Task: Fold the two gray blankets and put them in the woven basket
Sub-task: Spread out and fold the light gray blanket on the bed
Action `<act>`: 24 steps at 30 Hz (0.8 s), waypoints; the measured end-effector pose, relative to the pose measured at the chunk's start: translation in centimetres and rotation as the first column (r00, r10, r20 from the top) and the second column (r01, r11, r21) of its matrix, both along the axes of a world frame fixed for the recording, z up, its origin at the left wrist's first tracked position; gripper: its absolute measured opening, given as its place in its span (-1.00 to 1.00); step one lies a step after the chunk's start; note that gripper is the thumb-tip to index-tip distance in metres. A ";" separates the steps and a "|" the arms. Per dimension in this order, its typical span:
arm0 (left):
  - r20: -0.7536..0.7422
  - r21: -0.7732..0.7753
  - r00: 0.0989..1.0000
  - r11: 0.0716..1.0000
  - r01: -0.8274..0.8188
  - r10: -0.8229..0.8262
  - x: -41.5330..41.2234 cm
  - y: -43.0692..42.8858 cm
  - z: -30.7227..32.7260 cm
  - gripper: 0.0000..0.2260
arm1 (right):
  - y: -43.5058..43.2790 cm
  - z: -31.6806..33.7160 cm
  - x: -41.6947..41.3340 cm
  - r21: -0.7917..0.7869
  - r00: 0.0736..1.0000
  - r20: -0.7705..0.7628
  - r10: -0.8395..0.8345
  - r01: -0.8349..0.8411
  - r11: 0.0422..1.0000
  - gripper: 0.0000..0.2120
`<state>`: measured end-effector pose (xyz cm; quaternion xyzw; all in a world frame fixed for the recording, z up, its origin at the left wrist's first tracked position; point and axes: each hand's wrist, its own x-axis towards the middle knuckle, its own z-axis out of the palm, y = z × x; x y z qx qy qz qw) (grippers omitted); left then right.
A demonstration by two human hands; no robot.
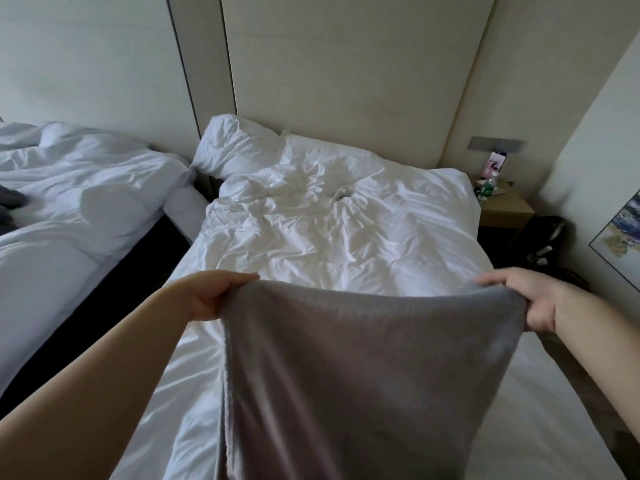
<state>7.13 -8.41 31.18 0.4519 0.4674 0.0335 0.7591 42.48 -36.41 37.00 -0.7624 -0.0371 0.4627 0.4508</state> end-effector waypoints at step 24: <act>-0.543 -0.375 0.765 0.915 0.147 -0.345 -5.7 -6.2 -16.3 -0.69 | -5.7 -18.0 -4.0 -0.644 0.955 -0.278 0.107 -0.268 0.717 -0.76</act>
